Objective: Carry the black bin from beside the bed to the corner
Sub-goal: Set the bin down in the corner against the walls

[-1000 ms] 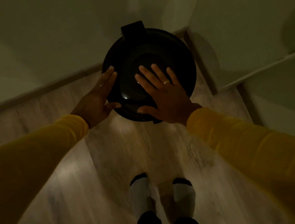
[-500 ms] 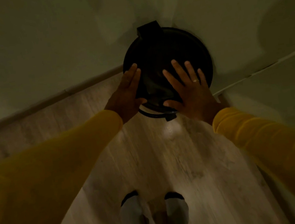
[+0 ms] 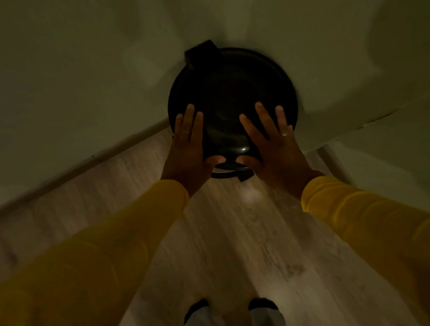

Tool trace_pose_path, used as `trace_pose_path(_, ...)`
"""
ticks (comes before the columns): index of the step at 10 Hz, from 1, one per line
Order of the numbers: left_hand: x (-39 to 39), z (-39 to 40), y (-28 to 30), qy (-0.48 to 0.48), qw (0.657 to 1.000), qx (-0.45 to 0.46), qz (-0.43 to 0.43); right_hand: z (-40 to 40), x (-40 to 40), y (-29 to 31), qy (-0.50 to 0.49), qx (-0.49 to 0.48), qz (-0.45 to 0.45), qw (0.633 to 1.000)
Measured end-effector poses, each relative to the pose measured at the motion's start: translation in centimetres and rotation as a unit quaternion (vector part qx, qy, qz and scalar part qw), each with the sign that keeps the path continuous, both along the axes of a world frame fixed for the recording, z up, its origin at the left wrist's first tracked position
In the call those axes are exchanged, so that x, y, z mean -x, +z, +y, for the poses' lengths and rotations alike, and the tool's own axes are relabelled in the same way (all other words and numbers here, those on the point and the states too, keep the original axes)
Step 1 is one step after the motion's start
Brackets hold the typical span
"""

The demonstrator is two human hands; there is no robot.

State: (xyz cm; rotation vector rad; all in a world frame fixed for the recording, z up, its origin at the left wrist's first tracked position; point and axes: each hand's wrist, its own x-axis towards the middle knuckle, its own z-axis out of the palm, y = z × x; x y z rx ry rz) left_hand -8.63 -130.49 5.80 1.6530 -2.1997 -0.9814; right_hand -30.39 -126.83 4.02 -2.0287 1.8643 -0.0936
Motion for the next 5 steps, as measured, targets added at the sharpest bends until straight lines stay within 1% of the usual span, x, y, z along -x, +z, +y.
trace_pose_path(2, -0.1, -0.2, 0.3, -0.017, 1.000, 0.003, -0.014, -0.1, 0.2, -0.1, 0.003, 0.003, 0.001, 1.000)
trace_pose_path(3, -0.1, -0.1, 0.7, -0.027, 0.998, -0.010, -0.060, 0.1, 0.0, 0.4, 0.003, -0.019, 0.016, 1.000)
trace_pose_path(4, 0.5, -0.7, 3.3, -0.034, 0.988, -0.001, -0.152, -0.2, -0.7, 3.1, -0.019, -0.033, 0.024, 0.999)
trace_pose_path(5, 0.4, -1.2, 5.8, -0.027, 0.982, 0.023, -0.185, -0.1, -1.1, 5.6, -0.040, 0.002, -0.007, 0.999)
